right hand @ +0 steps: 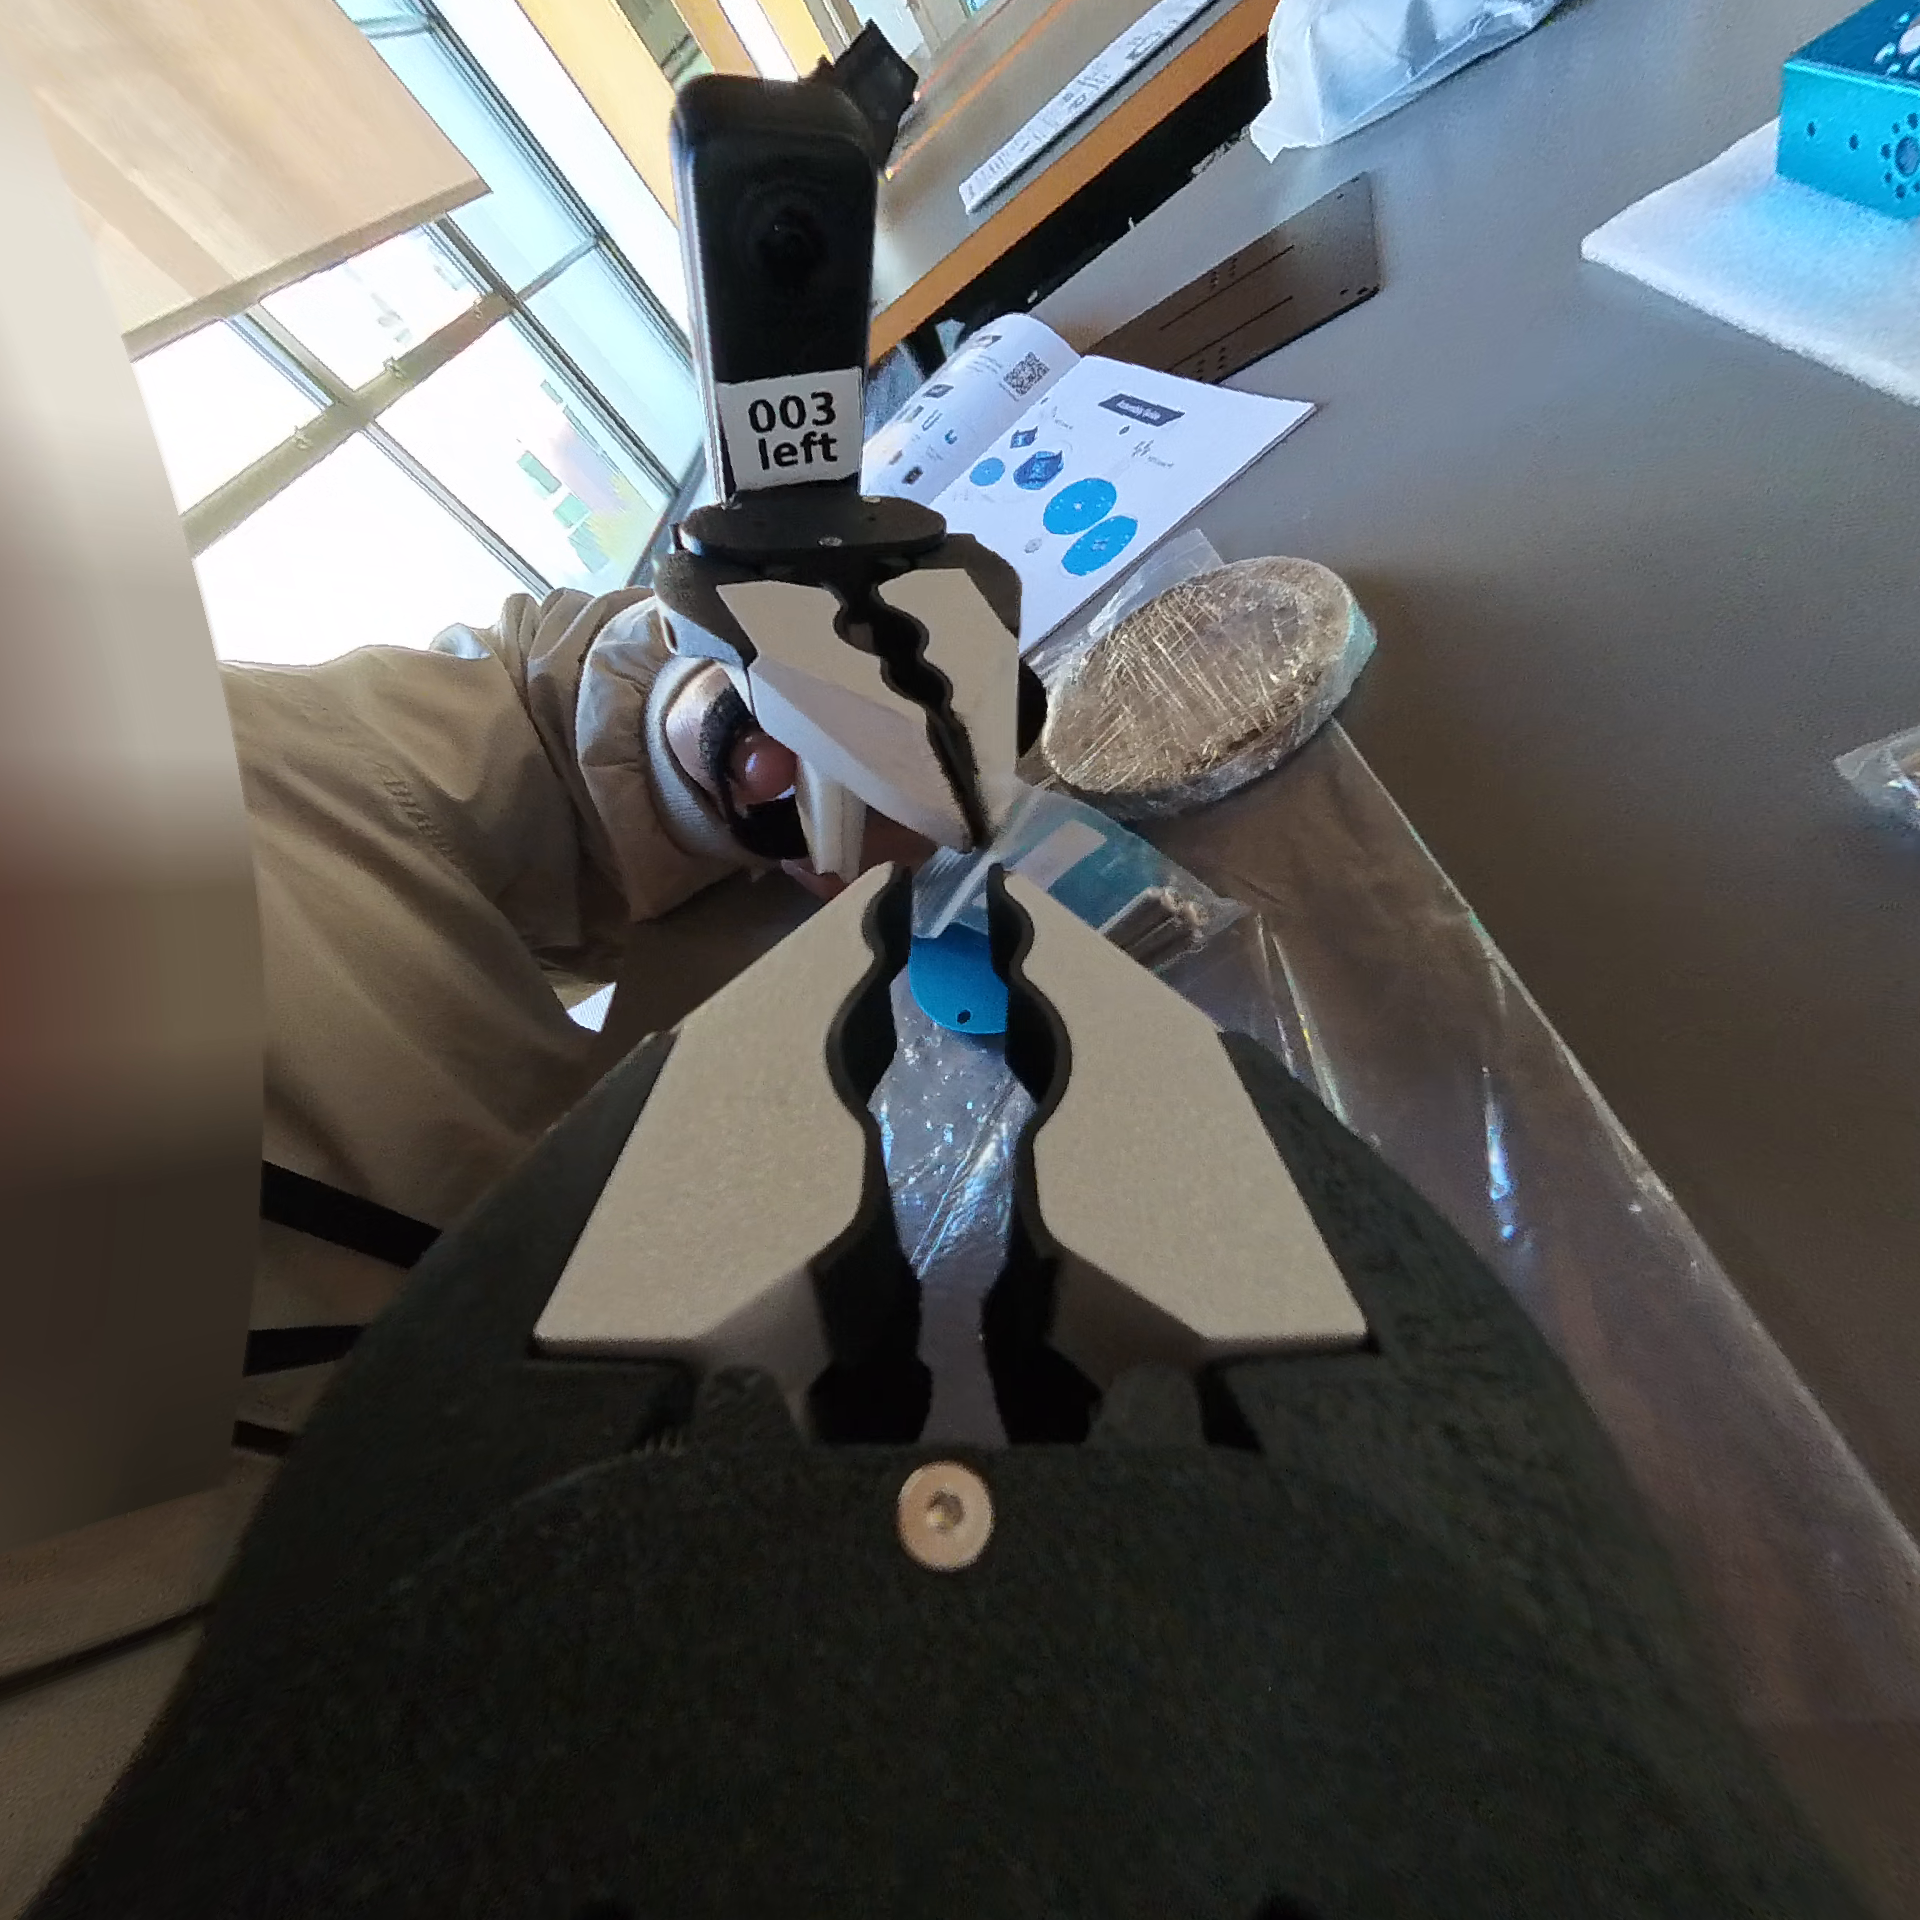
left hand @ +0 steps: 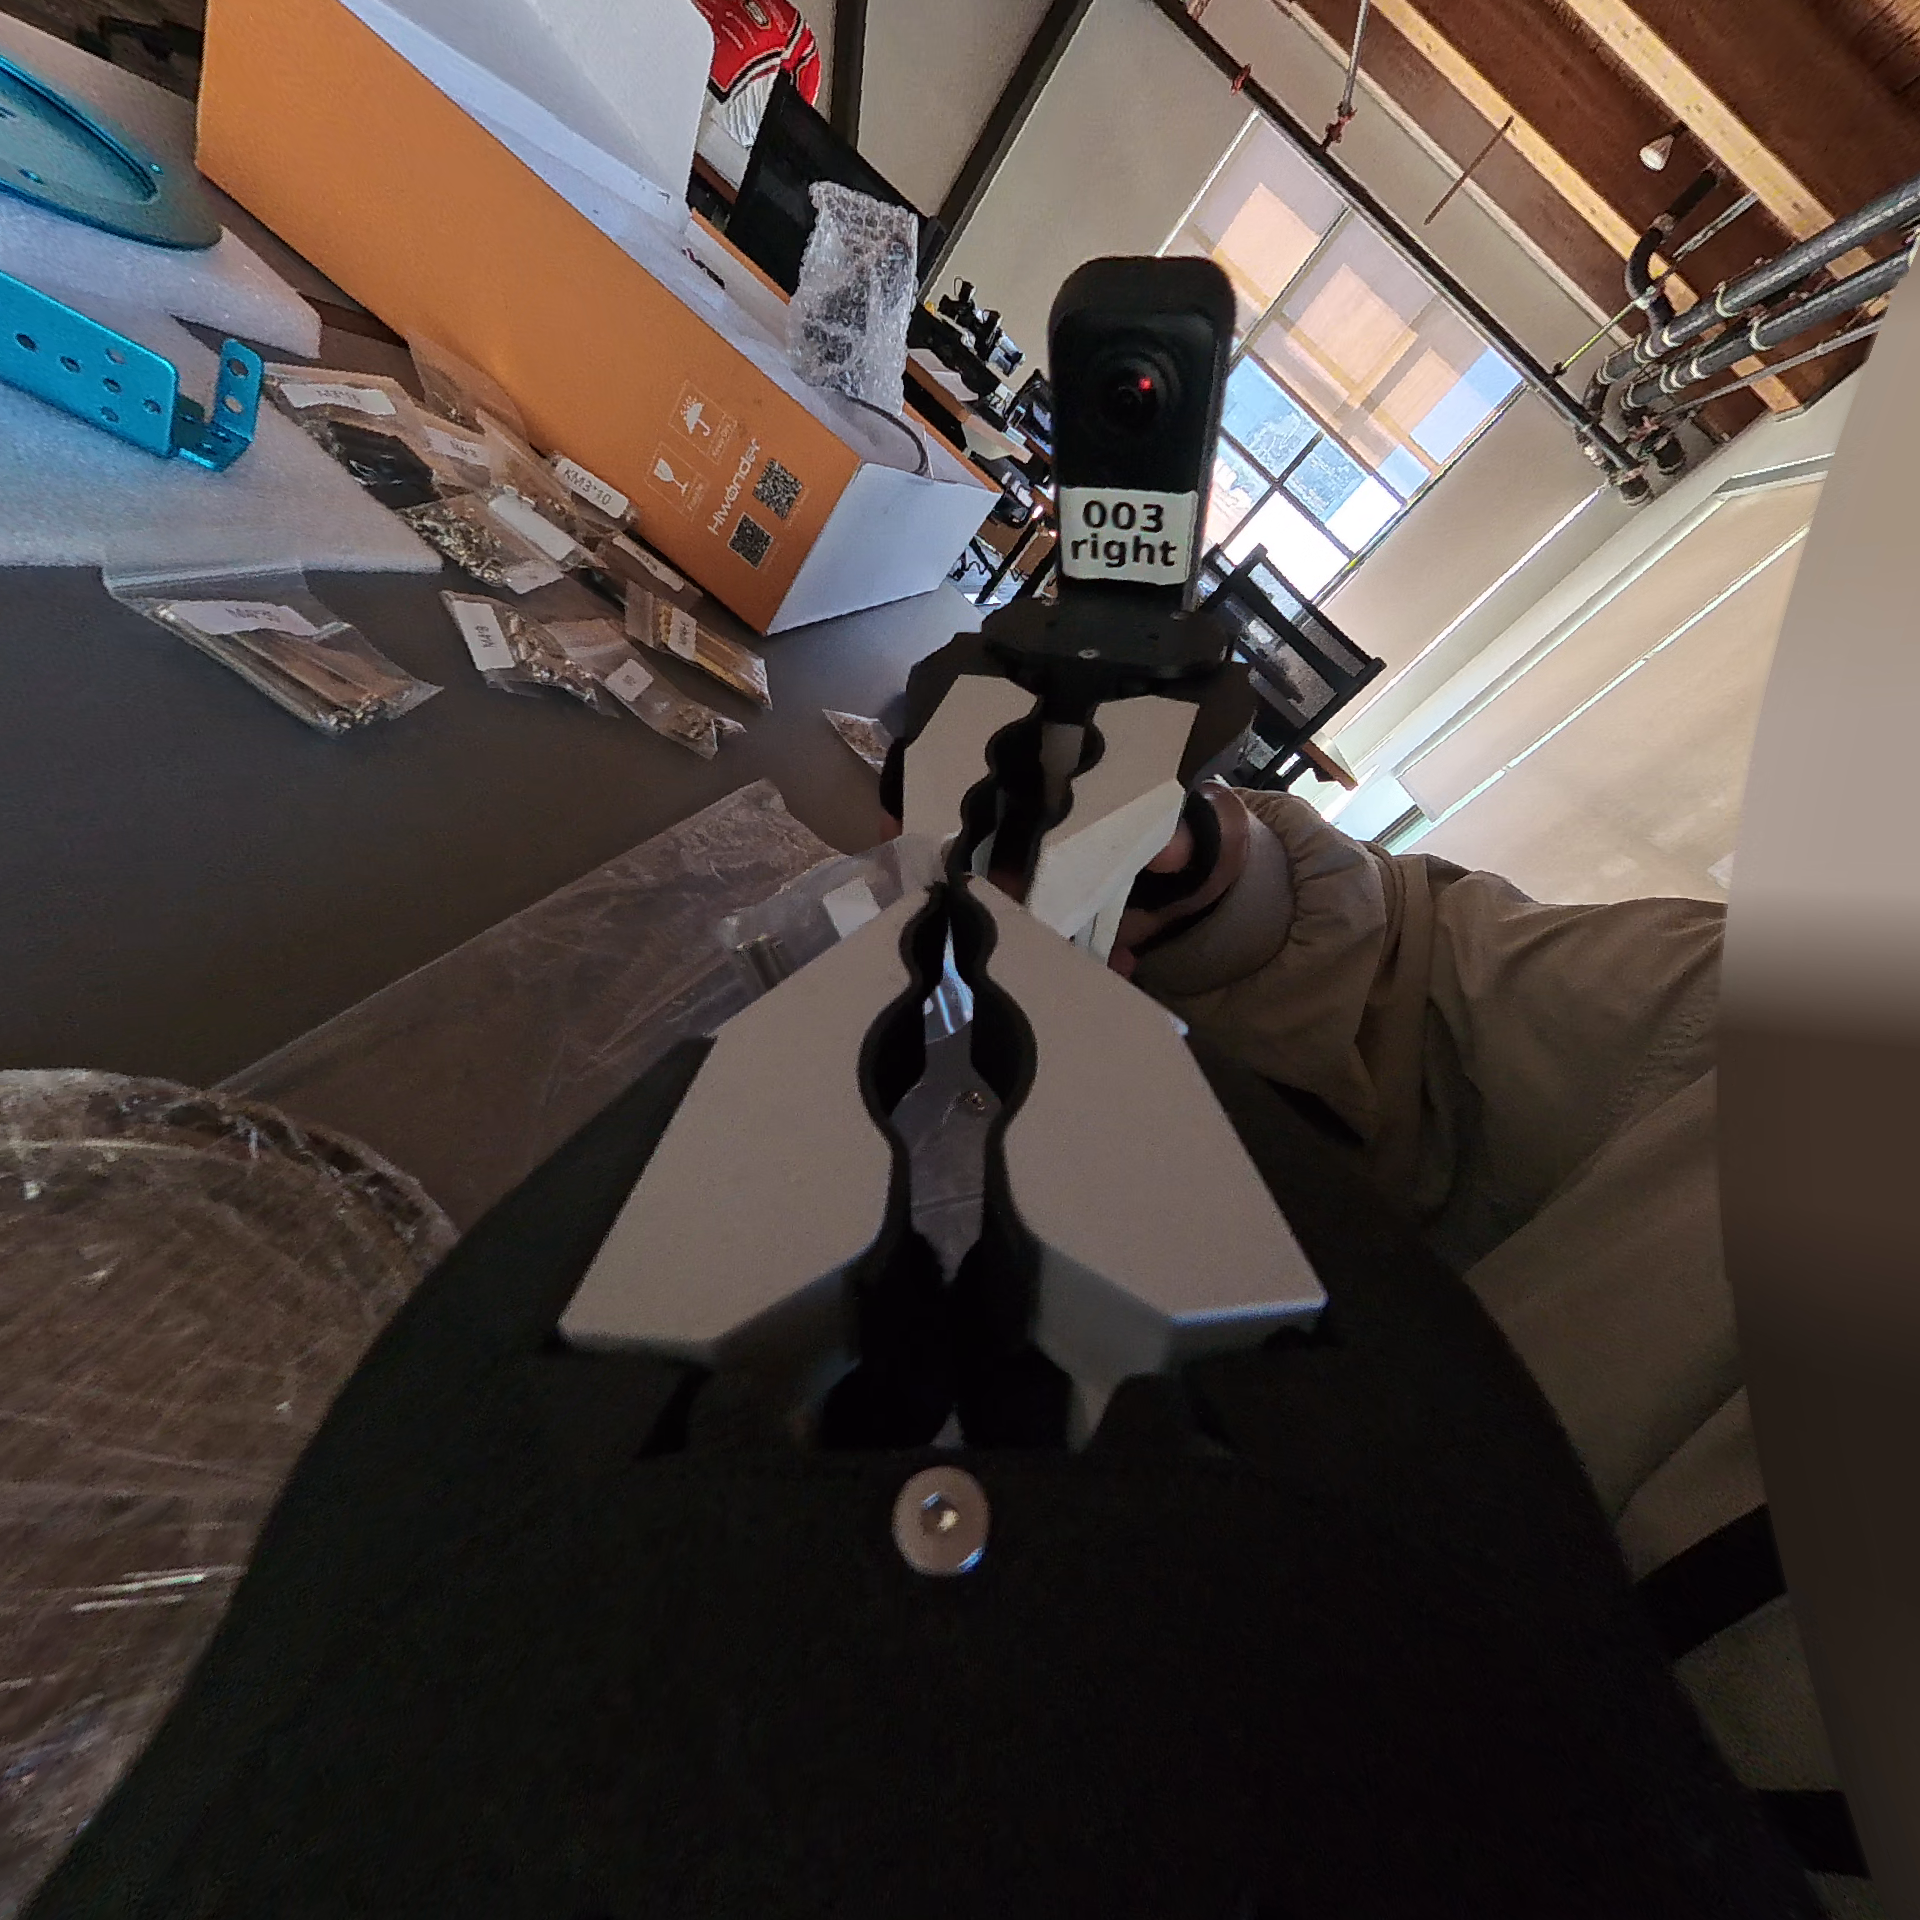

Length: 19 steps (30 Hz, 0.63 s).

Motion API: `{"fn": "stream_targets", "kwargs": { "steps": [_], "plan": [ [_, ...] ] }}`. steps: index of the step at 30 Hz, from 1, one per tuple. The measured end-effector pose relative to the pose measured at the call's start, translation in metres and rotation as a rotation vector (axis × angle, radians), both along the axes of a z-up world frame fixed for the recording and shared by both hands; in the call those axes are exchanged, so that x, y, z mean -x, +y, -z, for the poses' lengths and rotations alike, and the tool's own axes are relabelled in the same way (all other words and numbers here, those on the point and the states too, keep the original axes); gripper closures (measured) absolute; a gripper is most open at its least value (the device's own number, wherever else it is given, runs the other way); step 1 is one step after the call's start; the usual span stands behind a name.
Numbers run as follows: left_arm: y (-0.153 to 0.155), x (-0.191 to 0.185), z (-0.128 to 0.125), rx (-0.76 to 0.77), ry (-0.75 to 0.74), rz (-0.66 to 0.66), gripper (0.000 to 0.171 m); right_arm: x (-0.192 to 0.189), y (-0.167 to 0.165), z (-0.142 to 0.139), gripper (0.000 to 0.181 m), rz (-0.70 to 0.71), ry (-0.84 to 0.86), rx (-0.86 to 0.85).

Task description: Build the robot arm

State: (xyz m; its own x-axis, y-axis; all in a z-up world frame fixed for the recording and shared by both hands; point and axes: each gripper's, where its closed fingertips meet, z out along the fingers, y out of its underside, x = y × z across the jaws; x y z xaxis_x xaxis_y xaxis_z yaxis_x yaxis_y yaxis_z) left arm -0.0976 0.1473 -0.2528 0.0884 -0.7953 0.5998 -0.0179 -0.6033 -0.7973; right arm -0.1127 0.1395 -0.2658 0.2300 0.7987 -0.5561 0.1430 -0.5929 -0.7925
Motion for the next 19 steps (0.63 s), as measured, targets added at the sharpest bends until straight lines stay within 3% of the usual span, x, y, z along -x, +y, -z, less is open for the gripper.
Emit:
{"fn": "stream_targets", "kwargs": {
  "steps": [12,19],
  "plan": [
    [-0.004,-0.001,-0.003,0.005,-0.022,0.025,0.171,-0.002,0.001,-0.001,0.179,-0.007,0.041,0.056],
    [-0.02,0.001,-0.026,-0.022,-0.138,0.113,0.171,-0.003,-0.013,-0.026,0.179,-0.118,0.22,0.14]
  ]
}}
